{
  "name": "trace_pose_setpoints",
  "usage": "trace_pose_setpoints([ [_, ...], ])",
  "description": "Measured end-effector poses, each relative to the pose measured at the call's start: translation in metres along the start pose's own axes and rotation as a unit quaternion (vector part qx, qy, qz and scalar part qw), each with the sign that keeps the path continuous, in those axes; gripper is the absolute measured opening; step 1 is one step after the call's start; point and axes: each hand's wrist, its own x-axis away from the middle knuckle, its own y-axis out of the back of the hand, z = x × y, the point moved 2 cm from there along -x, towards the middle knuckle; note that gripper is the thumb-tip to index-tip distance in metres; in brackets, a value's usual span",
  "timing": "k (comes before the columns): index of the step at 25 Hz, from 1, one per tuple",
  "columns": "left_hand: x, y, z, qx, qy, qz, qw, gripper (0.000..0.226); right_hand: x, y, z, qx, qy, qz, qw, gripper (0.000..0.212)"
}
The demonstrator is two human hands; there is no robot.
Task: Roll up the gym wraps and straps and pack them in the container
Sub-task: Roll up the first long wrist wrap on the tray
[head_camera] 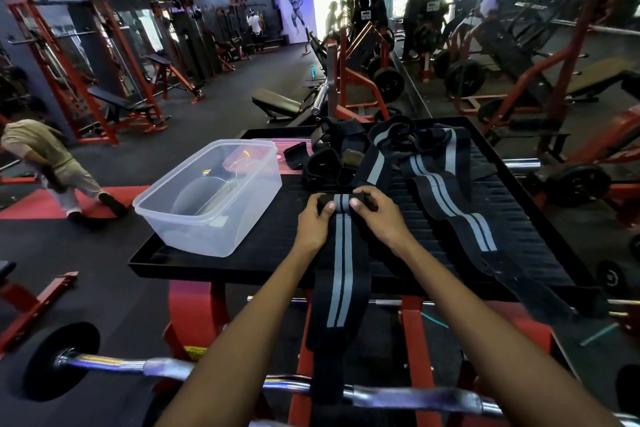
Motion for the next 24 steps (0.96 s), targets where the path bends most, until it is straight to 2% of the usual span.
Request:
trace_pose_setpoints([
  [5, -0.0008, -0.0027, 0.0044, 0.001, 0.003, 0.01, 1.0, 0.031, -0.0042, 0.0013, -0.0041, 0.021, -0.005, -0.018, 1.0, 0.018],
  [11, 0.0017, 0.0006, -0.0026, -0.008, -0.019, 0.0, 1.0, 0.03, -0.0007, 0.0003, 0.0003, -0.006, 0.0, -0.006, 1.0, 0.022],
  [16, -0.0019, -0.002, 0.0058, 0.011, 0.023, 0.006, 1.0, 0.033, -0.0028, 0.0015, -0.0035, 0.011, 0.007, -0.016, 1.0, 0.016],
  [21, -0.0013, 0.002, -0.0005, -0.004, -0.018, -0.011, 1.0, 0.034, -0.0012, 0.0005, -0.0028, 0.026, -0.027, -0.01, 0.999, 0.025],
  [24, -0.002, -0.001, 0.0039, 0.036, 0.028, 0.005, 0.999, 0.038, -0.003, 0.0032, -0.0029, 0.012, -0.013, -0.024, 1.0, 0.019],
])
